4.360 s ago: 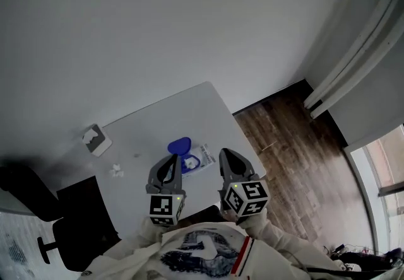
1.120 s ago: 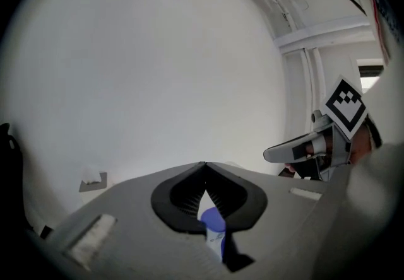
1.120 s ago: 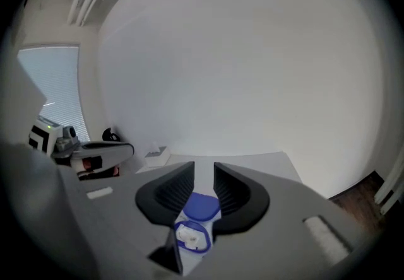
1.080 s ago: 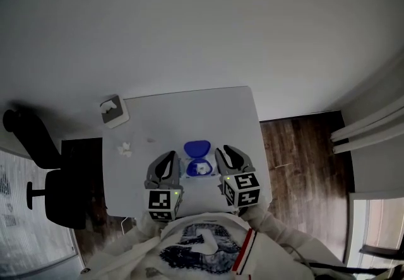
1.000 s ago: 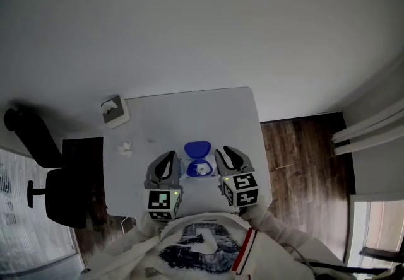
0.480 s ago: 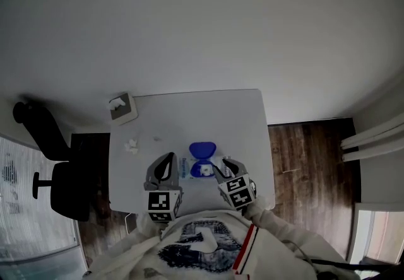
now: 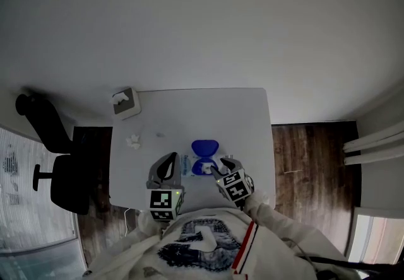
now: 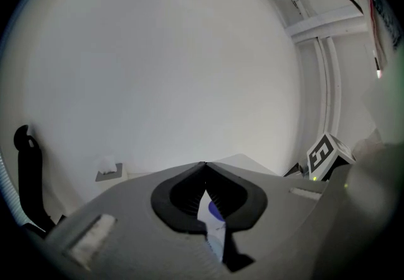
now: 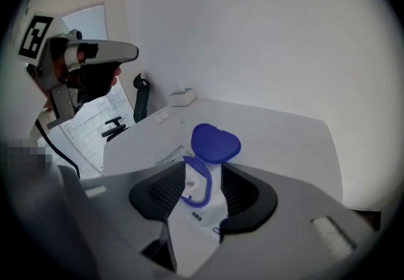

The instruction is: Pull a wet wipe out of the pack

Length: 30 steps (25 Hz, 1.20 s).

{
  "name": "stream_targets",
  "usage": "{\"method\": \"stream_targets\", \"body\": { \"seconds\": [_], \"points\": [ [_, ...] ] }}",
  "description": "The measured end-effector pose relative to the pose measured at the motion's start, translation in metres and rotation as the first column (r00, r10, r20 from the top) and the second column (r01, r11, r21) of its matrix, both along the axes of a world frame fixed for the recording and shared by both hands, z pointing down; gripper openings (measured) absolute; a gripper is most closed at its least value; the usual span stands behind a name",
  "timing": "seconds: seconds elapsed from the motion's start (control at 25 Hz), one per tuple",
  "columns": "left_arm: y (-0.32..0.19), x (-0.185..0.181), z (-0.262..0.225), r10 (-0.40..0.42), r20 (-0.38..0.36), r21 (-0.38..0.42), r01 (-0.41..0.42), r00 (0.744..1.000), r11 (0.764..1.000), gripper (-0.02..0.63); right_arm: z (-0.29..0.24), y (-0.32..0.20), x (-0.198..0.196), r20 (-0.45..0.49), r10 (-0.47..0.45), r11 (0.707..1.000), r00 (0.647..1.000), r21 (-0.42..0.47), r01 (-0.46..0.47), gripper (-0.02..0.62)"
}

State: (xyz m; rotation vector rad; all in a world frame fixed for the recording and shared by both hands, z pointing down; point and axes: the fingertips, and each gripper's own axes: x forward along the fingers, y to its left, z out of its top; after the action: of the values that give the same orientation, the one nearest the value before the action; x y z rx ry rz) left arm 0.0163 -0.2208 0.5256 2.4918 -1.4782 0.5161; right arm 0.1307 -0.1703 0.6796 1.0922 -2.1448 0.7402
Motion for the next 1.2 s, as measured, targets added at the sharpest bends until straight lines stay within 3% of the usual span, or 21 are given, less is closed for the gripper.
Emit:
{"method": "stream_targets", "body": {
  "seconds": [0.2,0.52,1.2],
  "points": [
    [0.003,-0.006,0.003,-0.023,-0.013,-0.032,0.023,1.0,0.999,0.005,0.013,0.003,-0.008,0.013,-0.039,0.998,0.999,-0.052,0.039,0.233],
    [0.011,-0.021,0.012,-0.067,-0.011,-0.065,0.066,0.998,0.996,0.005,0.038,0.018,-0.024,-0.01,-0.142,0.985,0.99,-0.098,0.14,0.261],
    [0.037,-0.064,0.025,-0.186,0.002,-0.109,0.185,0.982,0.977,0.005,0.056,0.019,-0.042,-0.044,-0.223,0.967,0.974,-0.137,0.215,0.221]
  ]
}}
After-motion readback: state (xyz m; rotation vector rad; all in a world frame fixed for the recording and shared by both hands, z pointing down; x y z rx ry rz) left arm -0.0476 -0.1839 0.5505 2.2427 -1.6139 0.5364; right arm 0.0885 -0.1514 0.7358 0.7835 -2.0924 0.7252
